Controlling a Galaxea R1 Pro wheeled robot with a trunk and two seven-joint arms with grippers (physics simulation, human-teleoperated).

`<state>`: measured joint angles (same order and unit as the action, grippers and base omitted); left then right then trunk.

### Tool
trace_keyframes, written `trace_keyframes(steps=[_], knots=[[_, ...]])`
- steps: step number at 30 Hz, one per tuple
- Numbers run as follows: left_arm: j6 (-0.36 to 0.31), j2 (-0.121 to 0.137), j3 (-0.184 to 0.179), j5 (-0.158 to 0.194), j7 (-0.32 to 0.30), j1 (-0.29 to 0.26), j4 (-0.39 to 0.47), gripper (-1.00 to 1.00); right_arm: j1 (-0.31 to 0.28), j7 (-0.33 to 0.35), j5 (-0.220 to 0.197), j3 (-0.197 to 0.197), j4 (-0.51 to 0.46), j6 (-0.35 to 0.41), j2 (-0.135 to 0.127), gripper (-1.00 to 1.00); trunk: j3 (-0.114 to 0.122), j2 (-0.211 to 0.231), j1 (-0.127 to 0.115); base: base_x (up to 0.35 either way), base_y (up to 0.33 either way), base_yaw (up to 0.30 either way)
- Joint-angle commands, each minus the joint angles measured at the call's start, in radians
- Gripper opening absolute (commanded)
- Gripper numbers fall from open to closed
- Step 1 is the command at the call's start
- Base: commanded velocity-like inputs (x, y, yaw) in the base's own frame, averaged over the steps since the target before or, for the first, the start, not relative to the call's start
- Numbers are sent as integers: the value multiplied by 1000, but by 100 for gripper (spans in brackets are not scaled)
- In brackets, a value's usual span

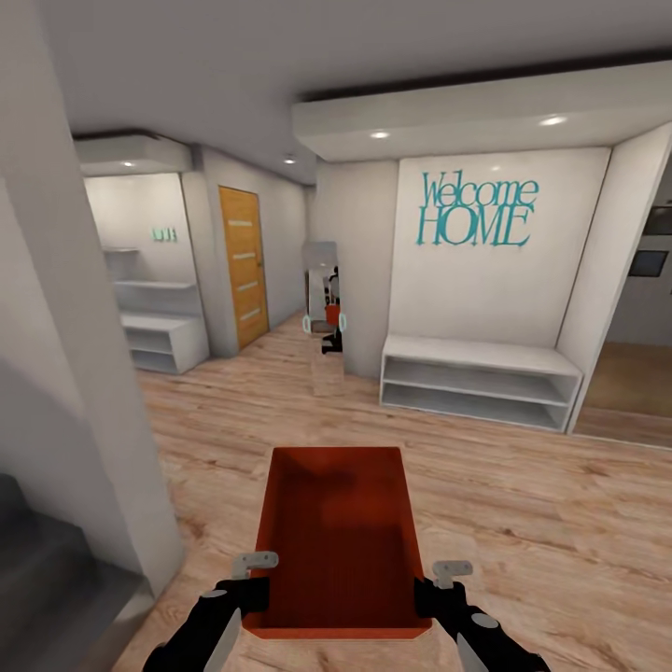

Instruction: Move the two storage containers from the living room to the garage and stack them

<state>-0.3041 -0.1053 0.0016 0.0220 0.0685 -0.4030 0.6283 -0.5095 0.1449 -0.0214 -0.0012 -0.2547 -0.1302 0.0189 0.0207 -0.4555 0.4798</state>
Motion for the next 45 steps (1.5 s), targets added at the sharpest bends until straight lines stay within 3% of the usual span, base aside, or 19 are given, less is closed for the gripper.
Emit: trace_keyframes(steps=[1,45], knots=[[-7,33,15,-16,10,-1,1,-100,0,9,-8,28,-2,-3,-7,-100,0,-1,1,329,0,0],[-7,33,15,-16,10,-1,1,-100,0,9,-8,27,-2,-3,-7,-100,0,-1,1,329,0,0]])
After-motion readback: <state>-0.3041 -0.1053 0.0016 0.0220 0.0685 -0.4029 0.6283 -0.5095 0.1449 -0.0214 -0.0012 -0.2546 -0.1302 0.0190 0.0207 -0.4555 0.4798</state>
